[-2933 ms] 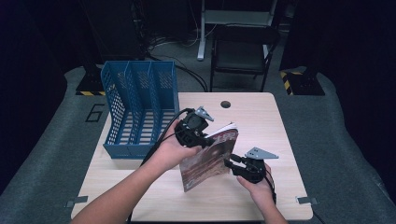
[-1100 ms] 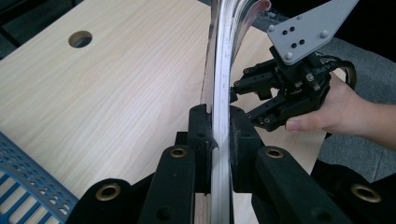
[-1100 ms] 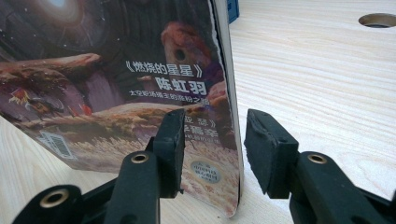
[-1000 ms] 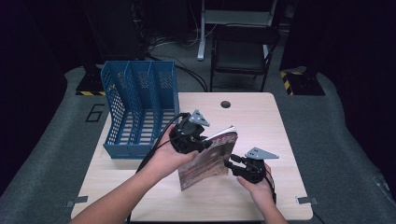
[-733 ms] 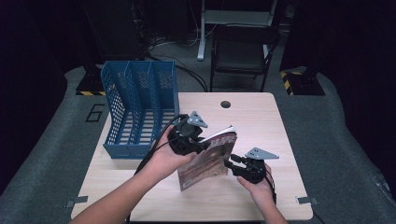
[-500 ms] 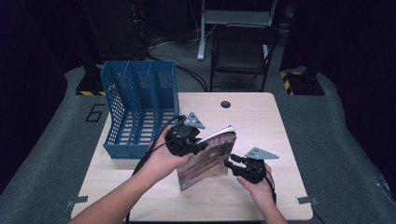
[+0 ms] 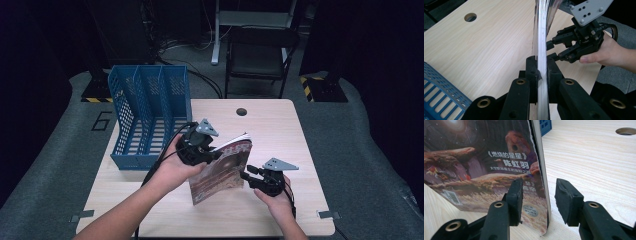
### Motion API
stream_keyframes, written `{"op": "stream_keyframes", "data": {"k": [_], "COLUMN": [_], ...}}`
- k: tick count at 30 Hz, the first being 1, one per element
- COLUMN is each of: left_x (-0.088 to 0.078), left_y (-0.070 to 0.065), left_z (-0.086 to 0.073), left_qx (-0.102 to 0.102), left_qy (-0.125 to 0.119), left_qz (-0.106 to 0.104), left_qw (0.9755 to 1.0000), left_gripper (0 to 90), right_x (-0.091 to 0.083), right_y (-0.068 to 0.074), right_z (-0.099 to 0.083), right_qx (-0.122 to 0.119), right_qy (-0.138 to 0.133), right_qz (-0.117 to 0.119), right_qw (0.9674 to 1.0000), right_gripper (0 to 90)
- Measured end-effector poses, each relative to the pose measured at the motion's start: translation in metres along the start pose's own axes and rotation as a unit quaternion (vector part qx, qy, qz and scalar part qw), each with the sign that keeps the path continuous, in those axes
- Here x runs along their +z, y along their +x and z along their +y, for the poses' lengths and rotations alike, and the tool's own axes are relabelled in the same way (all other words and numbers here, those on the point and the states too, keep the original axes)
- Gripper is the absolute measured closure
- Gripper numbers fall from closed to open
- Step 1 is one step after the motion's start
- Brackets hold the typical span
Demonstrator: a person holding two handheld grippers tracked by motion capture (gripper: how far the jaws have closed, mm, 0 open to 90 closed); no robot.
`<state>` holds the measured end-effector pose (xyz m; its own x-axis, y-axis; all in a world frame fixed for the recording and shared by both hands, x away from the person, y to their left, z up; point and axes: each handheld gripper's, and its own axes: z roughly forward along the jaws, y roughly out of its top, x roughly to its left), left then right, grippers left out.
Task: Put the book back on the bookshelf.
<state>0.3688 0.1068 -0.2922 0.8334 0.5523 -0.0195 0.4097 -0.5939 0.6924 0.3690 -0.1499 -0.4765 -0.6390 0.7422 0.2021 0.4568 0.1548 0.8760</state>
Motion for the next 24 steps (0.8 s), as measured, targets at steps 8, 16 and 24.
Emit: {"op": "stream_keyframes", "data": {"k": [8,16,24], "left_x": [-0.004,-0.017,-0.028], "left_y": [0.001,0.005,0.012], "left_z": [0.004,0.010,0.015], "left_qx": [0.004,0.006,0.001], "left_qy": [0.004,-0.007,-0.011], "left_qz": [0.000,0.007,0.012], "left_qw": [1.0000,0.9999,0.9999], "left_gripper": [83.4,83.5,83.5], "right_x": [-0.001,-0.003,-0.003], "right_y": [0.000,-0.001,0.000], "right_z": [0.000,0.000,0.000], "right_qx": [0.002,0.000,0.004], "right_qy": [-0.001,-0.002,-0.001], "right_qz": [-0.001,-0.001,-0.002], "right_qw": [1.0000,1.0000,1.0000], "right_gripper": [57.7,57.7,57.7]}}
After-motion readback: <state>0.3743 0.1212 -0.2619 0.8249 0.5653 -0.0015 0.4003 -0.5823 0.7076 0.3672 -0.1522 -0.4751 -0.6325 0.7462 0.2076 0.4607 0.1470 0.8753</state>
